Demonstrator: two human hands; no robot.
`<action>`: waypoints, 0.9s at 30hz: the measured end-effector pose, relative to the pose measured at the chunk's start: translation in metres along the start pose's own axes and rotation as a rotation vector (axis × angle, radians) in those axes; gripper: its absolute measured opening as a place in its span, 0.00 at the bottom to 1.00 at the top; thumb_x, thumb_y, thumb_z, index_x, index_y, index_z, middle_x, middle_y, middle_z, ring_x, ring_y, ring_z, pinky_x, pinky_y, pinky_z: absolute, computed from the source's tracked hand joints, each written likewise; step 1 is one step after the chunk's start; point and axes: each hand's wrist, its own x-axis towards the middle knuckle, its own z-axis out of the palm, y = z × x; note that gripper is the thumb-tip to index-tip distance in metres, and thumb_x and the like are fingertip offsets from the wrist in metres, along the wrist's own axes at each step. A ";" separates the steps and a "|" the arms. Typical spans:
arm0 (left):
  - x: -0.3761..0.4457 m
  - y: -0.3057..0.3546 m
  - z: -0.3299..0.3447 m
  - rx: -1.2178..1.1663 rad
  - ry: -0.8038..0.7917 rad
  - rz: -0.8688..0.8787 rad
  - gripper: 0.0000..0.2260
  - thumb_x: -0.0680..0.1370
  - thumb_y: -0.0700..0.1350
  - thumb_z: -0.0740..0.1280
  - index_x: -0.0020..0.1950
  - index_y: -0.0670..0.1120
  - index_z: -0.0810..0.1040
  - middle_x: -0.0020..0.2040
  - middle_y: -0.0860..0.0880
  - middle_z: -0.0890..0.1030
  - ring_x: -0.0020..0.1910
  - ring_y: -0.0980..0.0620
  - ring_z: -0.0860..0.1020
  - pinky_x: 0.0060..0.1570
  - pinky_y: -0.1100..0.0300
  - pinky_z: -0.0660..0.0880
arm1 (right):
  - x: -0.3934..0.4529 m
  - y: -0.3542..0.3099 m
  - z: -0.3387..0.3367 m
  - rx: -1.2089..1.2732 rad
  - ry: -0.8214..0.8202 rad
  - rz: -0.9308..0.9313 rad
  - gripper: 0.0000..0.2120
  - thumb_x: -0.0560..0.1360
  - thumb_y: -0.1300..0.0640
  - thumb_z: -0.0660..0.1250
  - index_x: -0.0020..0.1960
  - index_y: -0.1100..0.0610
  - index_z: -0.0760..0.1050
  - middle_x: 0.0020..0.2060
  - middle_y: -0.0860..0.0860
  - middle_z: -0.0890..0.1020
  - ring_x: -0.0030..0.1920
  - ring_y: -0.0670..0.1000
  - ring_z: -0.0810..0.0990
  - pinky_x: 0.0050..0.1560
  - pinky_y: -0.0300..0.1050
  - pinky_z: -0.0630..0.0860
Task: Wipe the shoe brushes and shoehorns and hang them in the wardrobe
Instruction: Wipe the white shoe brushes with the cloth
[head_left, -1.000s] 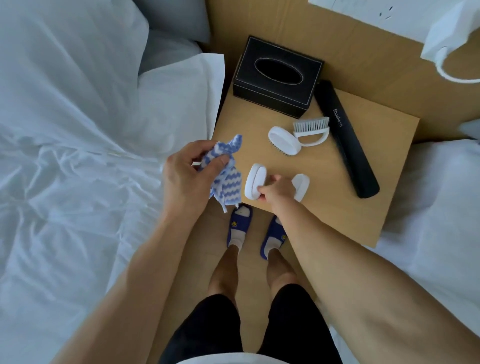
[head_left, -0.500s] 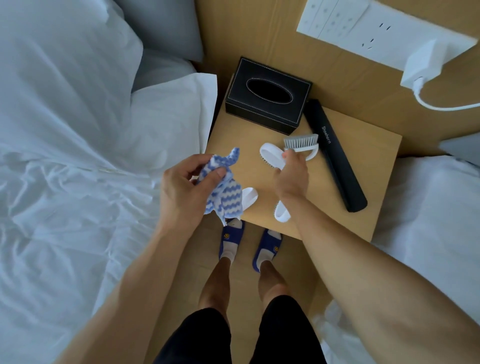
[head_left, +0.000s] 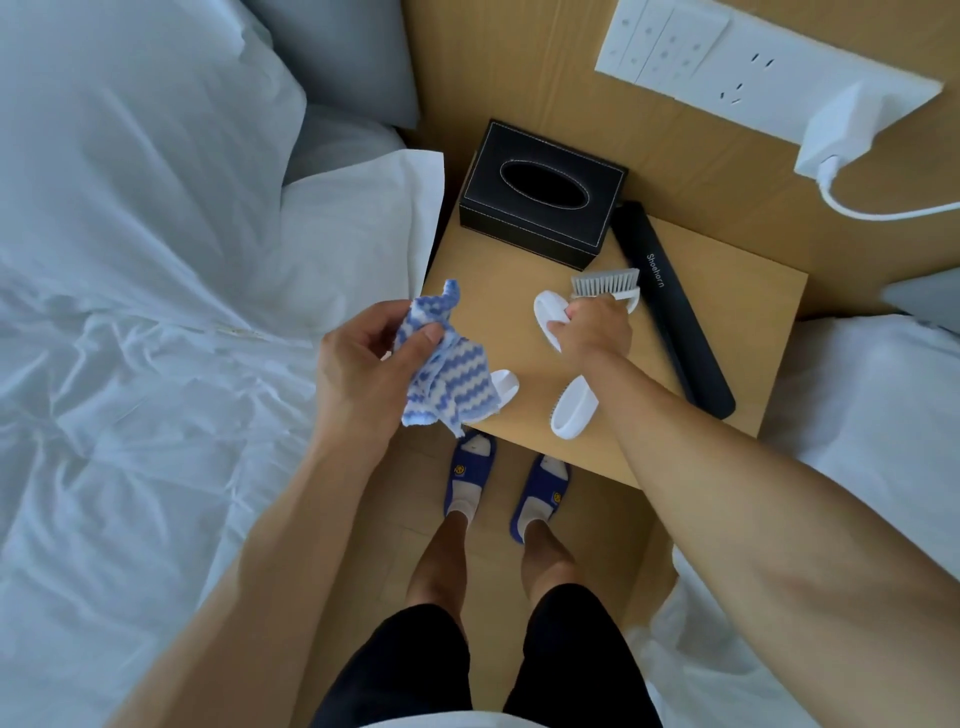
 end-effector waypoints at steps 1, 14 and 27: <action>0.000 0.004 0.001 -0.011 0.001 0.000 0.06 0.77 0.44 0.71 0.53 0.49 0.84 0.45 0.47 0.85 0.46 0.45 0.84 0.48 0.40 0.82 | -0.004 0.001 -0.007 0.081 -0.020 0.005 0.17 0.76 0.49 0.71 0.59 0.58 0.81 0.56 0.55 0.80 0.56 0.56 0.79 0.55 0.49 0.78; -0.009 0.114 0.044 -0.009 -0.114 0.233 0.05 0.78 0.45 0.71 0.53 0.51 0.80 0.47 0.52 0.85 0.47 0.54 0.84 0.50 0.48 0.83 | -0.122 0.019 -0.166 1.365 -0.317 -0.041 0.09 0.75 0.57 0.72 0.49 0.55 0.72 0.54 0.58 0.79 0.54 0.58 0.80 0.55 0.61 0.78; -0.079 0.204 0.098 0.258 -0.167 0.857 0.05 0.81 0.46 0.65 0.50 0.52 0.81 0.44 0.59 0.79 0.45 0.55 0.74 0.45 0.65 0.70 | -0.218 0.050 -0.255 1.567 -0.238 -0.425 0.21 0.79 0.55 0.66 0.70 0.46 0.73 0.66 0.54 0.79 0.66 0.55 0.78 0.64 0.60 0.76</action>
